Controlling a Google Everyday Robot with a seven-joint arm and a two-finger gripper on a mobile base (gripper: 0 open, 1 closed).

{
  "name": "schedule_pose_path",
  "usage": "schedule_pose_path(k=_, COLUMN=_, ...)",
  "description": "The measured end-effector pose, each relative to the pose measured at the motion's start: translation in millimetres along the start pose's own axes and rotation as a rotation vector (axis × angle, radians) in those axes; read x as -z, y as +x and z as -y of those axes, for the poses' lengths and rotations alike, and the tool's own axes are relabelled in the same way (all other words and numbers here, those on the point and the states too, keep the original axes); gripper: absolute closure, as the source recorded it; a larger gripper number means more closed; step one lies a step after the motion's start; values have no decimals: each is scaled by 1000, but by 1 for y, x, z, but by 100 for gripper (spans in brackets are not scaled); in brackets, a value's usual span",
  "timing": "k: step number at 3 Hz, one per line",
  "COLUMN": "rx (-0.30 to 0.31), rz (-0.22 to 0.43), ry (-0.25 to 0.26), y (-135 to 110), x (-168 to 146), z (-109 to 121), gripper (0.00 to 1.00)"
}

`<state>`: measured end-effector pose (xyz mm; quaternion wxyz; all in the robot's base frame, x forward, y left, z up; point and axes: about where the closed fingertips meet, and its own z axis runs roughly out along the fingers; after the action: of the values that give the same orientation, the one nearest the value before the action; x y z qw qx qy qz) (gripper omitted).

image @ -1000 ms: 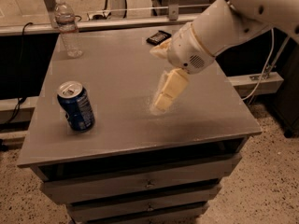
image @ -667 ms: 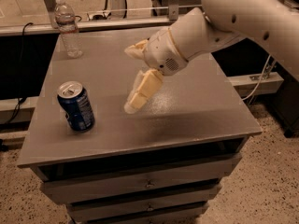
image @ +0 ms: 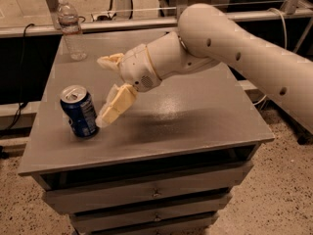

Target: Move pepsi can near rxbar chocolate

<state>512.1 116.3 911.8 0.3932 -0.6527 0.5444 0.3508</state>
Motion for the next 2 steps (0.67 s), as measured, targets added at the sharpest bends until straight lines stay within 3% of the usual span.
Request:
schedule_pose_path(k=1, rx=-15, rz=37, ry=-33, y=-4, x=-26, z=-2, gripper=0)
schedule_pose_path(k=2, rx=-46, rz=64, ry=-54, y=-5, x=-42, z=-4, gripper=16)
